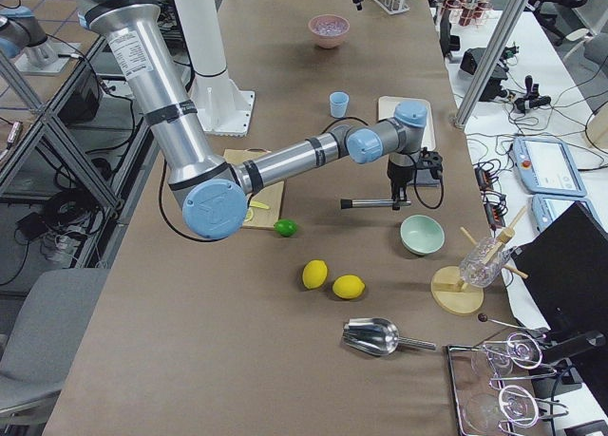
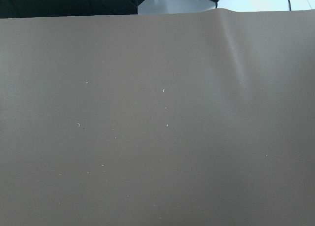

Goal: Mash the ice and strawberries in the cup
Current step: 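Lower the muddler onto the table near the green bowl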

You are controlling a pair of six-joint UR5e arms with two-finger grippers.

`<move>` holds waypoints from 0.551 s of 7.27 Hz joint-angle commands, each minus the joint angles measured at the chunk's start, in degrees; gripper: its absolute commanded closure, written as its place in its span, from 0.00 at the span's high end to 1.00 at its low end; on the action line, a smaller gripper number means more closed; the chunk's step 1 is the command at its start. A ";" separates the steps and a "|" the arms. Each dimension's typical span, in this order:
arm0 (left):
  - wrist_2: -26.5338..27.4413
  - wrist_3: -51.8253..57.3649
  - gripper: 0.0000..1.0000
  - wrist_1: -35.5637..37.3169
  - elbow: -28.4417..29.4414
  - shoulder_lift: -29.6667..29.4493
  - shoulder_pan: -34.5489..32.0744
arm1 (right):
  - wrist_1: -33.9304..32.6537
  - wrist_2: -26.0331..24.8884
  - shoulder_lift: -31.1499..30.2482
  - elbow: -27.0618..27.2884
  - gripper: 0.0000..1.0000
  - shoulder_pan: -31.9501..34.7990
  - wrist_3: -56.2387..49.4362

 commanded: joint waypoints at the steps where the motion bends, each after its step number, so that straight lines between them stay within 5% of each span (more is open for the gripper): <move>1: 0.60 0.14 0.98 0.03 1.36 -2.41 0.26 | 0.24 2.63 -1.67 -1.57 0.00 -2.94 -2.11; 4: 1.03 0.23 0.98 0.12 5.14 -5.57 0.43 | 0.51 3.26 -1.94 -2.10 0.00 -7.16 3.58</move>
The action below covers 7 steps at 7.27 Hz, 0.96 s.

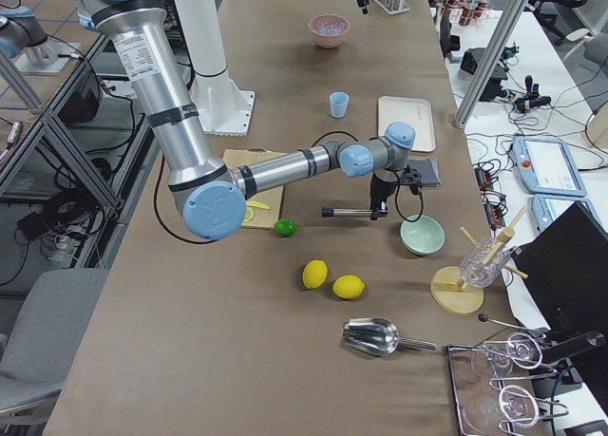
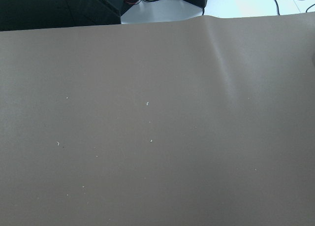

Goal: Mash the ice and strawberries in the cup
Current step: 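Lower the muddler onto the table near the green bowl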

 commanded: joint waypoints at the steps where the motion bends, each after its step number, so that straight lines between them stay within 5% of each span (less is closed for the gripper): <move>1: 1.73 0.07 0.98 0.05 3.09 -2.75 0.15 | 0.23 -0.24 -0.05 -0.53 0.00 -2.23 3.22; 5: 1.92 2.79 0.98 0.23 3.90 -3.72 0.15 | 0.32 -0.33 0.31 -2.91 0.00 -2.23 3.14; 6: 1.92 2.79 0.98 0.23 3.81 -3.73 0.24 | 0.32 -0.33 0.48 -3.00 0.10 -2.23 3.13; 7: 1.92 2.79 0.98 0.23 3.81 -3.73 0.24 | 0.49 -0.41 0.66 -3.43 0.97 -2.23 3.22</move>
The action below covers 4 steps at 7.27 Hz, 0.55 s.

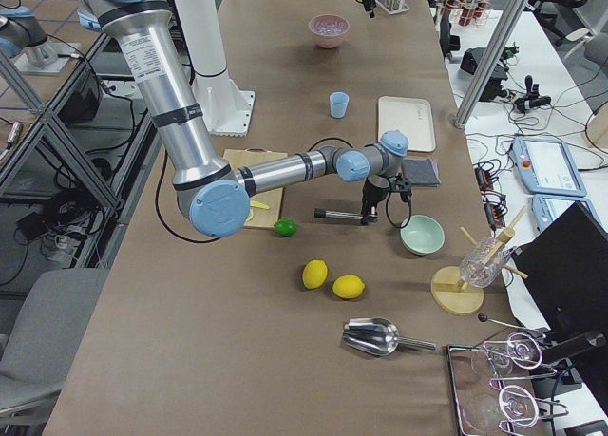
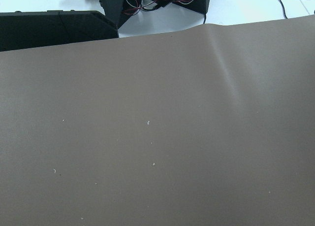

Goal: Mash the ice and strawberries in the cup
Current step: 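Lower the muddler onto the table near the green bowl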

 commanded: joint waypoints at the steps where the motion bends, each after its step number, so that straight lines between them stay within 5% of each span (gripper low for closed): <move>1: 0.00 0.11 0.98 -0.01 -0.03 -0.12 0.12 | 1.61 -0.08 0.01 -0.59 1.00 0.17 -0.02; 4: 0.00 0.19 0.98 -0.01 0.06 -0.12 0.30 | 1.98 0.44 0.10 -0.07 1.00 1.92 -0.64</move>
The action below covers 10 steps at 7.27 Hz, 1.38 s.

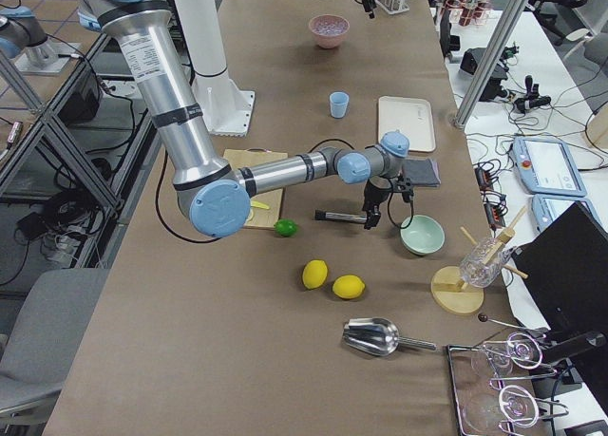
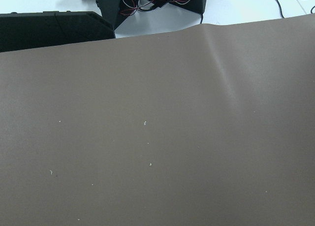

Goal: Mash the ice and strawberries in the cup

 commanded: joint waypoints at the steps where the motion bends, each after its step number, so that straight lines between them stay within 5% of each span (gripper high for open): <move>1: -0.09 3.13 0.98 0.09 -0.07 -0.12 0.04 | -0.18 1.50 0.24 1.08 1.00 3.77 -0.47; 4: -1.05 5.11 0.98 4.71 -1.91 -0.56 -0.49 | -6.29 6.78 -2.74 5.90 1.00 14.74 -13.85; 7: -1.32 5.89 0.98 4.57 -4.64 0.49 -3.73 | -14.69 7.83 -14.75 12.52 1.00 28.78 -39.76; 10: -0.61 6.24 0.98 4.48 0.96 1.46 -4.18 | -13.99 7.66 -21.28 11.99 1.00 35.08 -42.66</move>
